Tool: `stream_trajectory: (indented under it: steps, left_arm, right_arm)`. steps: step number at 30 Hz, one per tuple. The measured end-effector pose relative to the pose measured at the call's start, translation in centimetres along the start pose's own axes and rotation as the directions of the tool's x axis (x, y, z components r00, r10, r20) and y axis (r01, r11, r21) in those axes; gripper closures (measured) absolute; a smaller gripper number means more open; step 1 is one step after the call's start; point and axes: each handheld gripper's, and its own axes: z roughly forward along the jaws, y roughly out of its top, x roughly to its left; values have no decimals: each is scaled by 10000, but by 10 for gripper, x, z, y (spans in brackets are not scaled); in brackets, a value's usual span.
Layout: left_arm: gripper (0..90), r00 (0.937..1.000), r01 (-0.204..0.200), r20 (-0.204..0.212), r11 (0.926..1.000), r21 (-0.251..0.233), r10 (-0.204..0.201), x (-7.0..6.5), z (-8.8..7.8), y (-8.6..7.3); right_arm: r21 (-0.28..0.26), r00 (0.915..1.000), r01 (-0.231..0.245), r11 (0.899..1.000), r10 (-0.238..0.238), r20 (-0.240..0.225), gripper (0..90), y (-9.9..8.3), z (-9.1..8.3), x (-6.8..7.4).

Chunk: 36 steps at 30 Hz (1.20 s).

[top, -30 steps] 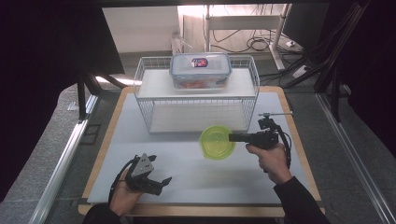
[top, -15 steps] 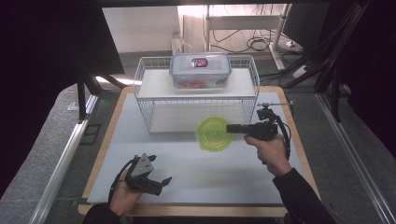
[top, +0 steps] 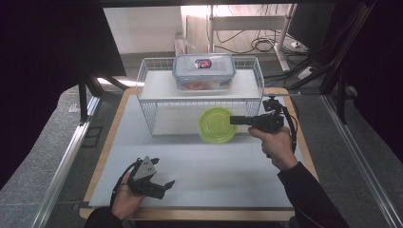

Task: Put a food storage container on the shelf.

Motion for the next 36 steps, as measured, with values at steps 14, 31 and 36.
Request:
stream_trajectory:
  steps: [14,31,36]
  left_arm:
    - [35,10000,64,-1,10000,-60,-64,0,0,0]
    - [35,10000,74,56,9999,-68,-73,0,-1,0]
    - [35,10000,76,61,9999,-95,-76,0,-1,0]
  right_arm:
    - [-192,9997,-98,9998,94,-223,816,25,-2,13]
    - [-720,10000,43,9974,-41,34,816,76,-8,35]
    - [-875,9998,21,9962,-5,174,816,92,-9,40]
